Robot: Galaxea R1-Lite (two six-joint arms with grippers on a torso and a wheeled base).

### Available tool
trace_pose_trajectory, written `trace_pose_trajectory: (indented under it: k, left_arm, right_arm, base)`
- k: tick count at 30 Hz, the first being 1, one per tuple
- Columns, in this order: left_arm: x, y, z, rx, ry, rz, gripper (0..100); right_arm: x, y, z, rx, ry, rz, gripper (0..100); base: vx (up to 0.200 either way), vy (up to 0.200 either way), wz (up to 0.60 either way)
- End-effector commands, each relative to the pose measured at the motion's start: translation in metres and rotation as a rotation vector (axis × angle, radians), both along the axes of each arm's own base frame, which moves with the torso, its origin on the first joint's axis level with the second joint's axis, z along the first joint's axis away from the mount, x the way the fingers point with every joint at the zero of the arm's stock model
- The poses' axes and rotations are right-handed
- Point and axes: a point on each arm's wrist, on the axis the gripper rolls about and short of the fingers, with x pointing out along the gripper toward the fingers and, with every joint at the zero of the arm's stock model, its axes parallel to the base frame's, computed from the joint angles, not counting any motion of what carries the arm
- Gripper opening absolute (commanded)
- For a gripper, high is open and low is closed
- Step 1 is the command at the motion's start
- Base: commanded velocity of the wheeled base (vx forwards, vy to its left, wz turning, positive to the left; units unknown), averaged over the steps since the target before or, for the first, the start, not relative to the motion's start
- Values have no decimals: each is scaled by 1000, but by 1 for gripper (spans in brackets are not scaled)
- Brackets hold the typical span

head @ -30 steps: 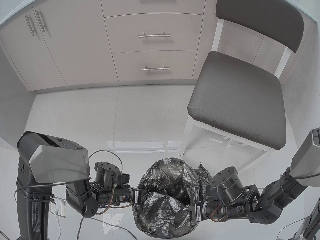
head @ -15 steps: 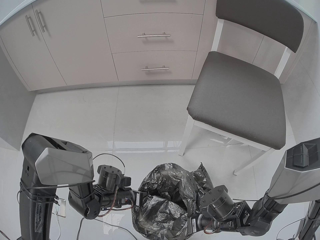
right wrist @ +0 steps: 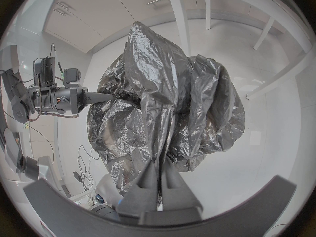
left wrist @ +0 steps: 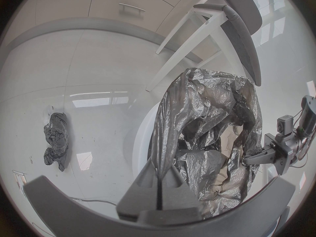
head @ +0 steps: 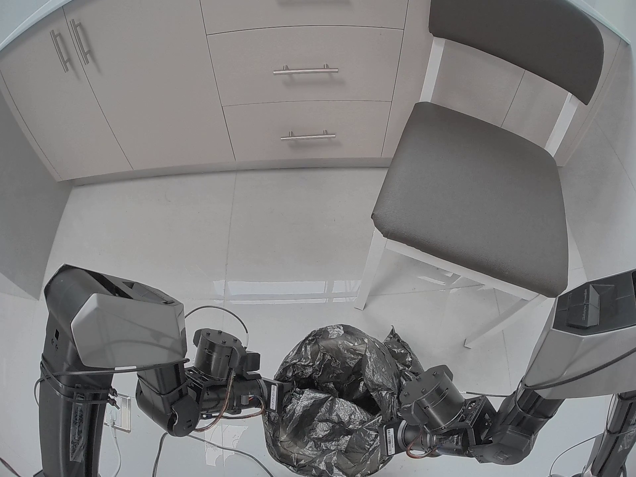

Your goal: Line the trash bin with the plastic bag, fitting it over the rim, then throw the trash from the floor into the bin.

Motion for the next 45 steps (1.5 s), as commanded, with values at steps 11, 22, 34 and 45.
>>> trace_pose_trajectory:
  k: [11,22,34,45]
  left_arm:
    - [0,0,0,0,0,-1,0]
    - [0,2,-1,0,1,-1,0]
    - [-1,2,-1,1,4,-1,0]
    - [-1,2,0,-8,-9,0,0]
  right_arm:
    - [-5,-4,-13,-56,27,-6,100]
    - [4,-7,23,-14,-99,-1,100]
    - [45,18,45,-34,-189,-15,100]
    - [59,12,30,-66,-172,-63,100]
  base:
    - [0,0,0]
    - [0,0,0]
    - [0,0,0]
    - [0,0,0]
